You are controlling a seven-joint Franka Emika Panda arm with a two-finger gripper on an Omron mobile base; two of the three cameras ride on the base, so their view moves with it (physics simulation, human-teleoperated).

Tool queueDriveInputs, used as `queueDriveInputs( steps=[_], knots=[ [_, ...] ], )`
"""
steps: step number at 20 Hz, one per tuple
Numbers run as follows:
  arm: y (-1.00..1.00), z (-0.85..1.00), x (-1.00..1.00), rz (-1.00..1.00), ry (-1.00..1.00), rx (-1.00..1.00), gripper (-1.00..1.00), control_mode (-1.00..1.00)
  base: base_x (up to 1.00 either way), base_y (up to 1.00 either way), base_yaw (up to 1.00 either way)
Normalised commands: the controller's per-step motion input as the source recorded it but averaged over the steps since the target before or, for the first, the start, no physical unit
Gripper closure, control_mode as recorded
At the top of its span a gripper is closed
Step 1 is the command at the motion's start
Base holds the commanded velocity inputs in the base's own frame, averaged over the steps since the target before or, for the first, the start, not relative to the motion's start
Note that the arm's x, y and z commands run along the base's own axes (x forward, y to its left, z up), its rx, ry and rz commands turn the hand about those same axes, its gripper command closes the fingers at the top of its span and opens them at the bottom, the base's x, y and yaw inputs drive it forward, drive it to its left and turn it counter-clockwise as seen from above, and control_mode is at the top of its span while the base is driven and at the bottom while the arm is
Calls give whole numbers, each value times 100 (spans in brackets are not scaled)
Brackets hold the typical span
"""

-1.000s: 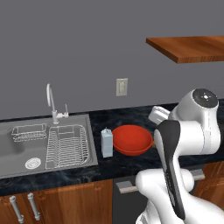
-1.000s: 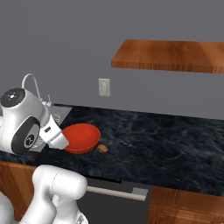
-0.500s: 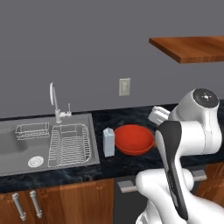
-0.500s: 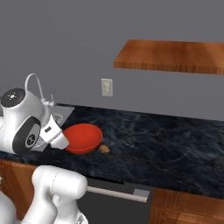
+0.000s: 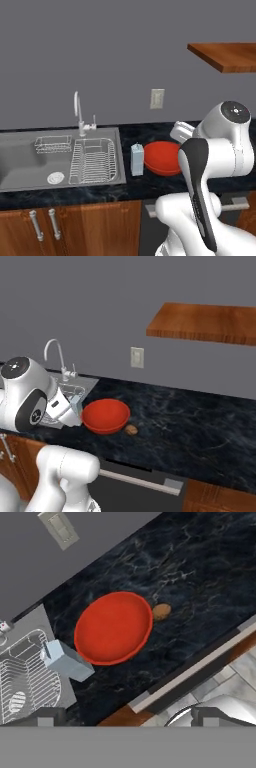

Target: Gather the eggs and milk located in the vicinity of the sink area and place them right next to the bowl.

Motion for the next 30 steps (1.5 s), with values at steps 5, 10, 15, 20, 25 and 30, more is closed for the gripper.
queueDriveInputs(
  steps=[5,10,15,20,25,30],
  knots=[
    [0,0,0,0,0,0,-100,100,-7,34,19],
    [0,0,0,0,0,0,-100,100,-14,35,15],
    [0,0,0,0,0,0,-100,100,-13,39,10],
    [0,0,0,0,0,0,-100,100,-9,45,8],
    [0,0,0,0,0,0,-100,100,-10,56,6],
    [0,0,0,0,0,0,-100,100,-12,61,3]
  ],
)
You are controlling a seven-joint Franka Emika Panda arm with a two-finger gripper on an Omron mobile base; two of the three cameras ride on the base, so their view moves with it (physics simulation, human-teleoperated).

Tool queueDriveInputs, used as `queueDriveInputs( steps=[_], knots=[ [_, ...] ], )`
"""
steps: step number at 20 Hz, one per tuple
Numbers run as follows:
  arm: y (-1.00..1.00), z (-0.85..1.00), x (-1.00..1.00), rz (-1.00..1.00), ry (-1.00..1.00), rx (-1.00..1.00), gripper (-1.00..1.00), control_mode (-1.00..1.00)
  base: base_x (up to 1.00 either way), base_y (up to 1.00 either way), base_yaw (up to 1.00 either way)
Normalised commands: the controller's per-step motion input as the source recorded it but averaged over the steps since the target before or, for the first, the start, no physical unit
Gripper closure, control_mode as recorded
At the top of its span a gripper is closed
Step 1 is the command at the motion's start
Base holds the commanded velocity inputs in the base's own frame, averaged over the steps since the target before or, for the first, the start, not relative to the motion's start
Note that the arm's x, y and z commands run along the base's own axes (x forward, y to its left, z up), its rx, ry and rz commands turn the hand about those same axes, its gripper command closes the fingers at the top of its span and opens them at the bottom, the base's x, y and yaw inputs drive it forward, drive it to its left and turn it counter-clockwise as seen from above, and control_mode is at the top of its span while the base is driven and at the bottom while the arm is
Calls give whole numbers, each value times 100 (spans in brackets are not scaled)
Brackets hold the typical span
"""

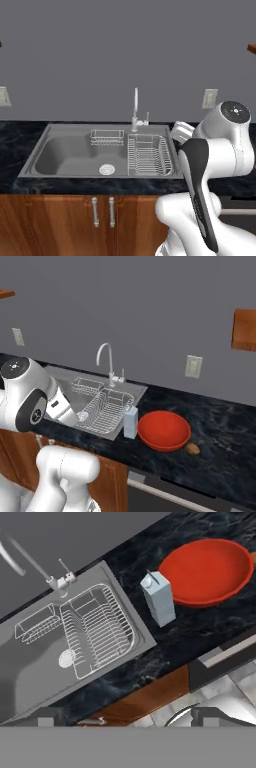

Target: Gather the eggs and milk located in the vicinity of the sink area and place them right next to the bowl.

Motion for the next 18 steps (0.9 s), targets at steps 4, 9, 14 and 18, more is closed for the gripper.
queueDriveInputs(
  steps=[4,9,14,18],
  knots=[
    [0,0,0,0,0,0,-100,100,-16,60,3],
    [0,0,0,0,0,0,-100,100,-17,59,1],
    [0,0,0,0,0,0,-100,100,-15,61,0],
    [0,0,0,0,0,0,-100,100,-11,61,0]
  ],
)
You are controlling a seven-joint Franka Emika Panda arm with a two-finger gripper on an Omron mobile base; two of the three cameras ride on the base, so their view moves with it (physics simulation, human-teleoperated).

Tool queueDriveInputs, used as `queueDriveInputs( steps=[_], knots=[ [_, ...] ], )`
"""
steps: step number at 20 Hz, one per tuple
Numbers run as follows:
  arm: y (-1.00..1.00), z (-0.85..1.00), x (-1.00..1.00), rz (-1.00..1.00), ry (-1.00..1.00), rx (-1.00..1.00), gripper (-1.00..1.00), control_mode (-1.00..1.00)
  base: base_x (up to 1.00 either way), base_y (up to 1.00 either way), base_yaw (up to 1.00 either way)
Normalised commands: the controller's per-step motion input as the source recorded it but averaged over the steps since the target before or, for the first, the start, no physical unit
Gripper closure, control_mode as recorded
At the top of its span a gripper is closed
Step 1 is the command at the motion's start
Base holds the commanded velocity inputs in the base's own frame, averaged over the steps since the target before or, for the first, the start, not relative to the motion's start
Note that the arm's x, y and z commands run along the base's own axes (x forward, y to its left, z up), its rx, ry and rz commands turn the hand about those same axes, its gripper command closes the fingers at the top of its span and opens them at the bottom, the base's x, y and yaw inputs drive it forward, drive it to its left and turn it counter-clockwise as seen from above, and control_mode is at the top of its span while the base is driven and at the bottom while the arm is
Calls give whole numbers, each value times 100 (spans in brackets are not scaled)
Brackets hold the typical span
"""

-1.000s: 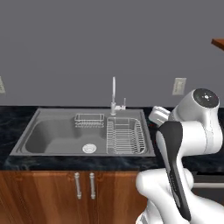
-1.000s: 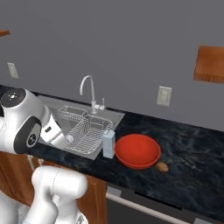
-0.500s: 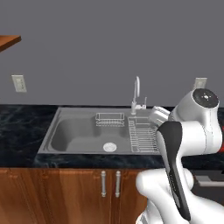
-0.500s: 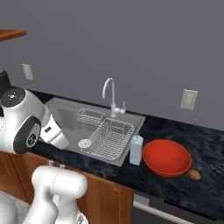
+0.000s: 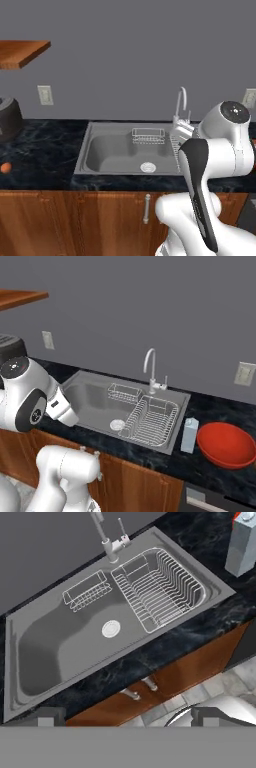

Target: Gather the eggs and milk located in the vicinity of the sink area and place them right next to the bowl.

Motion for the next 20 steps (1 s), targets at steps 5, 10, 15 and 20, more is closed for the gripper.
queueDriveInputs(
  steps=[5,10,15,20],
  knots=[
    [0,0,0,0,0,0,-100,100,-6,60,0],
    [0,0,0,0,0,0,-100,100,-14,60,0],
    [0,0,0,0,0,0,-100,100,-22,56,-3],
    [0,0,0,0,0,0,-100,100,-19,57,-7]
  ],
)
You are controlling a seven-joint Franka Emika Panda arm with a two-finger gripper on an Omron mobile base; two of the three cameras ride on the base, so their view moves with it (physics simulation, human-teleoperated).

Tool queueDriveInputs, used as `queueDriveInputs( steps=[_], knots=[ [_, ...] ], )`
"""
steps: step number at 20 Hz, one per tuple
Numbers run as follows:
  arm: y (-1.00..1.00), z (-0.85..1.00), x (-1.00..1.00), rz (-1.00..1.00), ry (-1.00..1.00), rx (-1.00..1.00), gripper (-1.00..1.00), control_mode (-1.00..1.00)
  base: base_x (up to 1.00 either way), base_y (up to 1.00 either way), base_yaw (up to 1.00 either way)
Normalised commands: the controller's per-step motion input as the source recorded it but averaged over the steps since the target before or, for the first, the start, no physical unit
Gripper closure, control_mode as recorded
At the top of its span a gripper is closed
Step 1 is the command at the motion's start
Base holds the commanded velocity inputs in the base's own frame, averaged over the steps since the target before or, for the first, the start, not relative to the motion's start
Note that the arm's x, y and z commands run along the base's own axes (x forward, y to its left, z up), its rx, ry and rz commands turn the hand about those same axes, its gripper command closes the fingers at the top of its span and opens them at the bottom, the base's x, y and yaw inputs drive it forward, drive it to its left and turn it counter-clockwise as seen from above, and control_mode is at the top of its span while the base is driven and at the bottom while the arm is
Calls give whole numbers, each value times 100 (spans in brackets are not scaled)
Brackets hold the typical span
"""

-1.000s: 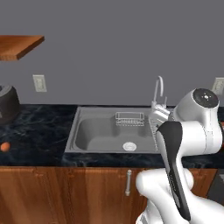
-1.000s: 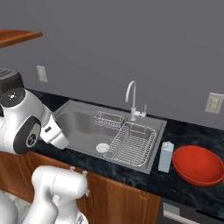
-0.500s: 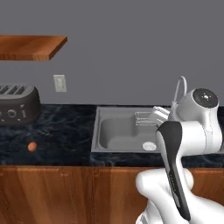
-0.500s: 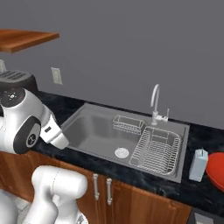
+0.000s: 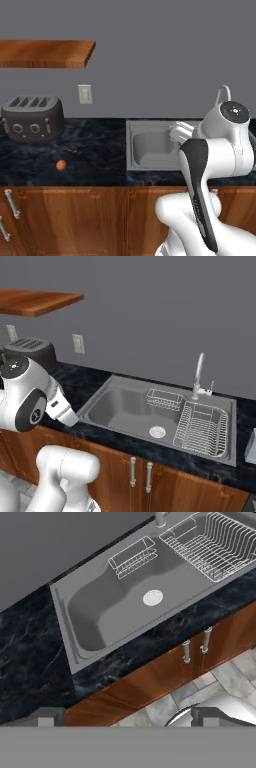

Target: Gather the eggs and milk located in the vicinity of the sink area and place them right next to the bowl.

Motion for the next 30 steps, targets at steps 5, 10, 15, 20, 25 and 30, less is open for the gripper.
queueDriveInputs(
  steps=[5,10,15,20,25,30],
  knots=[
    [0,0,0,0,0,0,-100,100,-6,59,-8],
    [0,0,0,0,0,0,-100,100,0,64,-5],
    [0,0,0,0,0,0,-100,100,0,62,-2],
    [0,0,0,0,0,0,-100,100,0,55,0],
    [0,0,0,0,0,0,-100,100,5,46,0],
    [0,0,0,0,0,0,-100,100,14,41,0]
  ],
)
